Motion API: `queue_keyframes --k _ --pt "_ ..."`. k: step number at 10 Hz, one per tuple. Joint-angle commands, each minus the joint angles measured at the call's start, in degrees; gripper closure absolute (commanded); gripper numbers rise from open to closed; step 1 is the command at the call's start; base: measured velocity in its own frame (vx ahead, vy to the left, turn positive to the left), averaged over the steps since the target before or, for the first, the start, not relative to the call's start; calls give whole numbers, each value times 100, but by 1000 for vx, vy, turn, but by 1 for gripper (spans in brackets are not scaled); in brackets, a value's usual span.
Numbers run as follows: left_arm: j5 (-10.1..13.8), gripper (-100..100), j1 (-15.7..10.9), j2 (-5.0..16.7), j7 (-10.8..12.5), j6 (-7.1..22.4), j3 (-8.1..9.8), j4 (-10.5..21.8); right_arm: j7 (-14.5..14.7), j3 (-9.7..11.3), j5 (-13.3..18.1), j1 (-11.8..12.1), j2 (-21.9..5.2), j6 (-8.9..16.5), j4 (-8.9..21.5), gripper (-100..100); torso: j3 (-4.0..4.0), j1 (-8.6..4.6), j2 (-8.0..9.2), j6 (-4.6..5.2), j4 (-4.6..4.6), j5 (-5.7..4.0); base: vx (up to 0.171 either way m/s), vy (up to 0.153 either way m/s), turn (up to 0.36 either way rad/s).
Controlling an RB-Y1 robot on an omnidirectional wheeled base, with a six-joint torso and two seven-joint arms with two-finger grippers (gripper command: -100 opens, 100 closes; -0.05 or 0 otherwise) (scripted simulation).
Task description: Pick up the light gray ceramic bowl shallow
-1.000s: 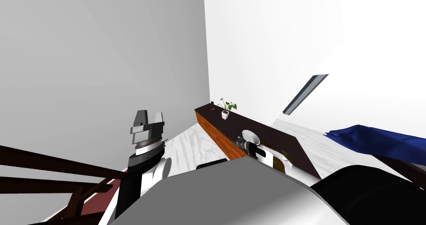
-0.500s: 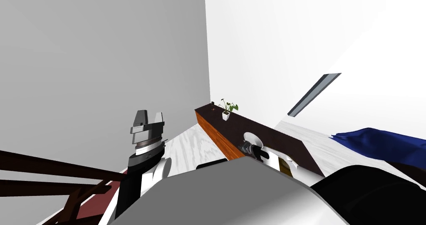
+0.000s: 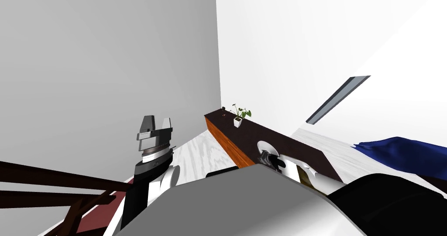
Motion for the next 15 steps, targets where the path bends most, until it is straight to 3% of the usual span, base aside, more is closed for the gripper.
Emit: queue_keyframes --k 1,3,4,5,6,8,9,10,13,15 --pt "0 0 0 0 0 0 0 0 121 94 41 42 -168 189 78 -100 0 0 0 0 0 0 59 -9 30" --pt "0 0 0 0 0 0 0 0 268 270 61 47 -353 381 236 -100 -1 3 -2 1 -1 1 62 -12 27" --pt "0 0 0 0 0 0 0 0 208 223 32 2 -291 360 135 -100 -2 3 -4 0 -1 0 28 -7 10" --pt "0 0 0 0 0 0 0 0 230 238 31 -7 -297 400 146 0 3 6 6 1 1 1 5 -2 -1" --pt "0 0 0 0 0 0 0 0 -59 131 162 98 -154 110 431 -100 8 8 14 1 3 1 -109 23 437" --pt "0 0 -3 0 0 1 -1 1 -224 131 162 98 -154 30 773 -100 35 15 60 -5 14 3 -98 -1 302" --pt "0 0 -1 0 0 0 0 0 -224 131 162 98 -154 30 773 -100 30 5 51 6 12 1 -14 -12 -60" --pt "0 0 0 0 0 0 0 0 -511 27 293 201 -12 -242 994 -100 21 2 36 5 8 0 -85 -6 345" --pt "0 0 -1 0 0 0 0 1 -676 27 293 201 -12 -337 1401 -100 29 8 49 5 11 1 -66 7 212" --pt "0 0 -2 0 0 1 -1 1 -1089 -78 424 305 129 -704 1765 -100 30 7 53 -2 11 0 -112 13 361"
